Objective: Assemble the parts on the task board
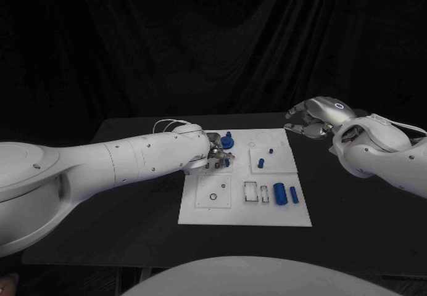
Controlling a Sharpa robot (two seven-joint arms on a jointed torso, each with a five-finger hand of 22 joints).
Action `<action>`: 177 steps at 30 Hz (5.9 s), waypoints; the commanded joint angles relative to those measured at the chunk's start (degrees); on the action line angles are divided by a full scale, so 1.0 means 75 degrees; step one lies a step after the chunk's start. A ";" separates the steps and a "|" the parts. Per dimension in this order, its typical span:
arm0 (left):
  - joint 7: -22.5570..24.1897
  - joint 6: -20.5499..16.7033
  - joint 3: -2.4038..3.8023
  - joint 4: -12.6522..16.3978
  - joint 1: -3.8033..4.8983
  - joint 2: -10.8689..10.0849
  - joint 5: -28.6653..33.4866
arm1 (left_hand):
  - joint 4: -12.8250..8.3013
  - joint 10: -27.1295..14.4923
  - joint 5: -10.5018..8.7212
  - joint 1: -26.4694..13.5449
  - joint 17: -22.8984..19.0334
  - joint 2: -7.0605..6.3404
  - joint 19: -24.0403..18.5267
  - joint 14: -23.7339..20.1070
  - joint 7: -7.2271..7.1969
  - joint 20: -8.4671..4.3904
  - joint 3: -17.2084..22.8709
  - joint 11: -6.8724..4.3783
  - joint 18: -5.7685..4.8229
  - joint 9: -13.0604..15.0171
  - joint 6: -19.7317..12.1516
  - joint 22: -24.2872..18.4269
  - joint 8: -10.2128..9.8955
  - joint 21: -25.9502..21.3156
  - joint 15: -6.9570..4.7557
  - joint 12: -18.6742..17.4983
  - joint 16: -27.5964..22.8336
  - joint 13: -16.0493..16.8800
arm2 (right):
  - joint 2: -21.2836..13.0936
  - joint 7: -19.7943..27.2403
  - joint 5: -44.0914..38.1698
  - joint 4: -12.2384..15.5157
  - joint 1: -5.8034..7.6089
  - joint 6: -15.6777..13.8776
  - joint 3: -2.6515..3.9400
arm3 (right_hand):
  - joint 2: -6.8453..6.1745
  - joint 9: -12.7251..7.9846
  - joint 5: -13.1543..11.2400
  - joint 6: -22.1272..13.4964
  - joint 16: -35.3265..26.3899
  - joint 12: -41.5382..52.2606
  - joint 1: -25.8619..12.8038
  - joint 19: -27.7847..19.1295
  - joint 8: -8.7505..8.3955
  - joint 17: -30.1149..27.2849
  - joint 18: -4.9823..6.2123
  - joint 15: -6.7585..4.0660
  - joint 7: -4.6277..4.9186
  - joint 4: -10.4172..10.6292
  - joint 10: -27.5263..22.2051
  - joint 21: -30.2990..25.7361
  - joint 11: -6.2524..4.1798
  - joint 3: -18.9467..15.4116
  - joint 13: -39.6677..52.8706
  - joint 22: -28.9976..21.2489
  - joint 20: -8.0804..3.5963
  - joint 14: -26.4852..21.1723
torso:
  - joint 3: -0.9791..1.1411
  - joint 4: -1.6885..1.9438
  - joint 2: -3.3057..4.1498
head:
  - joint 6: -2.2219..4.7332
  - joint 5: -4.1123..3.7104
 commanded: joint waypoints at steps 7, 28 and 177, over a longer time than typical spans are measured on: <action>0.0237 0.0047 0.0008 -0.0121 -0.0049 0.0090 0.0011 | -0.0159 0.0795 0.0240 0.0188 0.2009 -0.0016 -0.0027 0.0807 -0.0030 -0.0009 0.0147 -0.0031 -0.0058 0.0103 0.0090 0.0365 -0.0183 -0.0040 -0.0064 0.0026 0.0020 0.2011 | 0.0017 -0.0127 -0.0022 0.0009 -0.0014 0.0013 0.0006 | -0.0026 -0.0010 0.0033 0.0049 0.0022 0.0020 -0.0077 0.0807 0.0000 0.2012 -0.0061 0.0056 0.0001 0.0055 0.0810 0.0020 0.0052 0.0007 0.2010 0.2009 0.0035 0.0786 | 0.0005 -0.0002 0.0002 | -0.0002 -0.0025; 0.0342 0.0232 0.0008 -0.0181 -0.0076 0.0101 0.0011 | -0.0404 0.0795 0.0432 0.0383 0.2009 -0.0063 -0.0018 0.0807 -0.0043 -0.0020 0.0419 -0.0044 -0.0058 0.0222 0.0138 0.0378 -0.0426 -0.0056 -0.0076 0.0026 0.0020 0.2011 | 0.0067 -0.0169 -0.0022 -0.0025 -0.0014 0.0068 0.0006 | -0.0021 -0.0019 0.0042 0.0065 0.0022 0.0020 -0.0067 0.0807 -0.0005 0.2012 -0.0061 0.0059 0.0006 0.0051 0.0810 0.0020 0.0056 0.0016 0.2010 0.2009 0.0037 0.0786 | 0.0016 -0.0006 -0.0008 | -0.0002 -0.0090; 0.0790 -0.0492 0.0005 0.0442 -0.0359 -0.0803 0.0011 | 0.0665 0.0795 -0.0721 -0.1024 0.2009 -0.0503 0.0056 0.0807 -0.0066 -0.0022 0.0699 -0.0062 -0.0059 0.1166 0.1276 0.0587 -0.1868 -0.0213 -0.0089 0.0026 0.0020 0.2011 | -0.0024 -0.0389 -0.0022 -0.0148 -0.0097 0.0468 0.0006 | -0.0019 -0.0073 0.0022 0.0157 0.0022 0.0020 -0.0088 0.0753 -0.0038 0.2012 -0.0039 0.0071 0.0020 0.0072 0.0810 -0.0046 0.0072 0.0021 0.2010 0.1980 0.0050 0.0786 | 0.0009 -0.0004 0.0009 | -0.0002 0.0168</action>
